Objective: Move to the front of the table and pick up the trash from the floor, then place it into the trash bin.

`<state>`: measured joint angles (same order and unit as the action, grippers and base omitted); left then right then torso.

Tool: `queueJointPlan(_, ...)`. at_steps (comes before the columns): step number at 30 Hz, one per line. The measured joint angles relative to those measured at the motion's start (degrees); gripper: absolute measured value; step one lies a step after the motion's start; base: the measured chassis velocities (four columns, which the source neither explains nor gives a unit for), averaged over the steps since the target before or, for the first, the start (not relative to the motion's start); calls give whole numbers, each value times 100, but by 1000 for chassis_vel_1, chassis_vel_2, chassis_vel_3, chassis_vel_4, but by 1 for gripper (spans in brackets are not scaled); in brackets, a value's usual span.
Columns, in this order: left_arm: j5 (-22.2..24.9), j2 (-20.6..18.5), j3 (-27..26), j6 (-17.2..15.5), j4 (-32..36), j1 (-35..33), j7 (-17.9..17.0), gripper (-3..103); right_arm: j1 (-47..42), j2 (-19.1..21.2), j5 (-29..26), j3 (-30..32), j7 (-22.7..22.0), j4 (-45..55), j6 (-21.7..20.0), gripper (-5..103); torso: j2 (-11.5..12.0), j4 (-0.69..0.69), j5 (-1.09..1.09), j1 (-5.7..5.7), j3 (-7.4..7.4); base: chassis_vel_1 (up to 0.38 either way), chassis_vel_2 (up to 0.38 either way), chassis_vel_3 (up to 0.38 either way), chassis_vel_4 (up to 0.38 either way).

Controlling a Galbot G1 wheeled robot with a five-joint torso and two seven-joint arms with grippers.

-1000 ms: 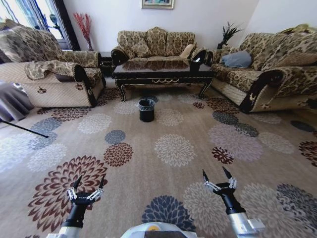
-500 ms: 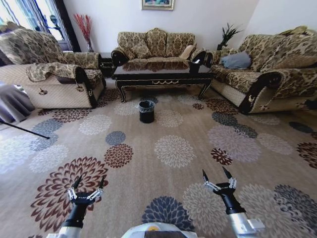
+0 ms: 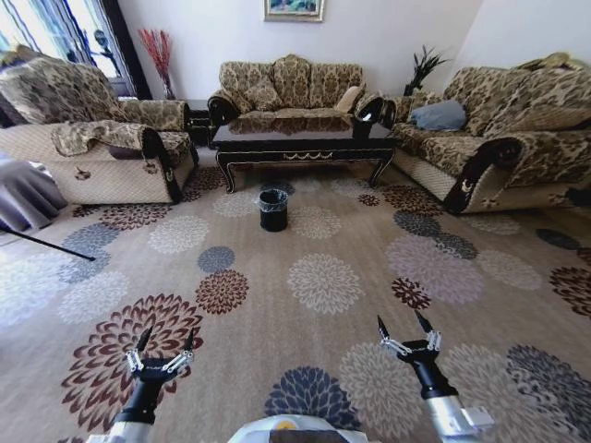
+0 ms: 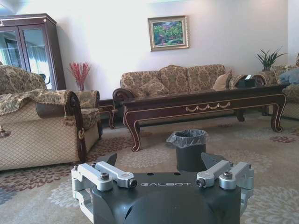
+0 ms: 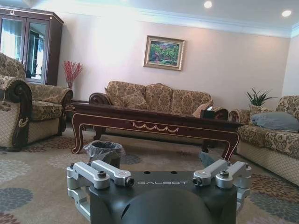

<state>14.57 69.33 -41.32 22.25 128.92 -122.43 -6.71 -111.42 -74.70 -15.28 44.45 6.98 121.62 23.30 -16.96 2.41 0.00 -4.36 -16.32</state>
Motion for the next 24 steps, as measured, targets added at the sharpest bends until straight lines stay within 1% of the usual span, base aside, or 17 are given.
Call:
queueJointPlan(13, 0, 0, 0, 0, 0, 0, 0, 100, 0, 0, 0, 0, 0, 0, 0, 100, -311, 0, 0, -101, -210, 0, 0, 0, 0)
queueJointPlan(19, 0, 0, 0, 0, 0, 0, 0, 100, 0, 0, 0, 0, 0, 0, 0, 100, -419, 0, 0, -135, -283, 0, 0, 0, 0)
queueJointPlan(23, 0, 0, 0, 0, 0, 0, 0, 100, 0, 0, 0, 0, 0, 0, 0, 100, -545, 0, 0, -177, -370, 0, 0, 0, 0)
queueJointPlan(24, 0, 0, 0, 0, 0, 0, 0, 100, 0, 0, 0, 0, 0, 0, 0, 100, -545, 0, 0, -177, -370, 0, 0, 0, 0)
